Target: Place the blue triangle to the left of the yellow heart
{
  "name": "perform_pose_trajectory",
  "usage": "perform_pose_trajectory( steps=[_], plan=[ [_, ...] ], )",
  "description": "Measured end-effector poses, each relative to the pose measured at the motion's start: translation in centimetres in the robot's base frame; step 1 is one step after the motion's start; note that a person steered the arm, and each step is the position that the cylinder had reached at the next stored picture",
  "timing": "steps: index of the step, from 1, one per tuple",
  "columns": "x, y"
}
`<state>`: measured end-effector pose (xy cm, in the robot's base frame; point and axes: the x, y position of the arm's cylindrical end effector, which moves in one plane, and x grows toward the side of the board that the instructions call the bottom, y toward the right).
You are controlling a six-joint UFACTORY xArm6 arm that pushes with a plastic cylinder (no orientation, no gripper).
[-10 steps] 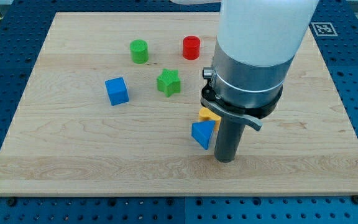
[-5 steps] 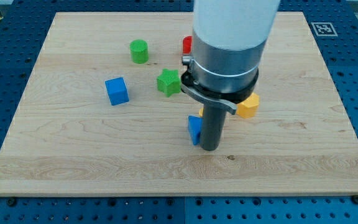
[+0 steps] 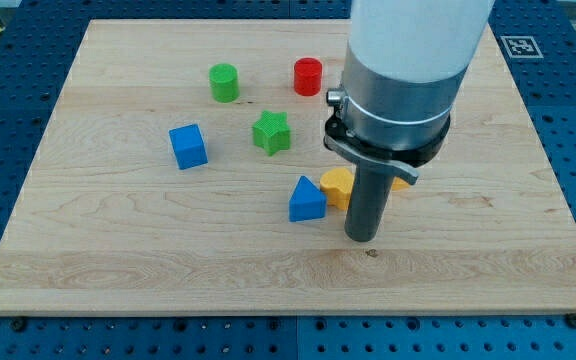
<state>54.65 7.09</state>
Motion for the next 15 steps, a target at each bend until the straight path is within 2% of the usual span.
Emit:
perform_pose_trajectory(
  steps=[3, 6, 8, 10, 13, 15],
  plan=[
    [-1.2, -0.6],
    [-1.2, -8.1],
    [-1.0, -8.9],
    [-1.0, -6.2],
    [-0.2, -6.1],
    [7.2, -3.6]
  ],
)
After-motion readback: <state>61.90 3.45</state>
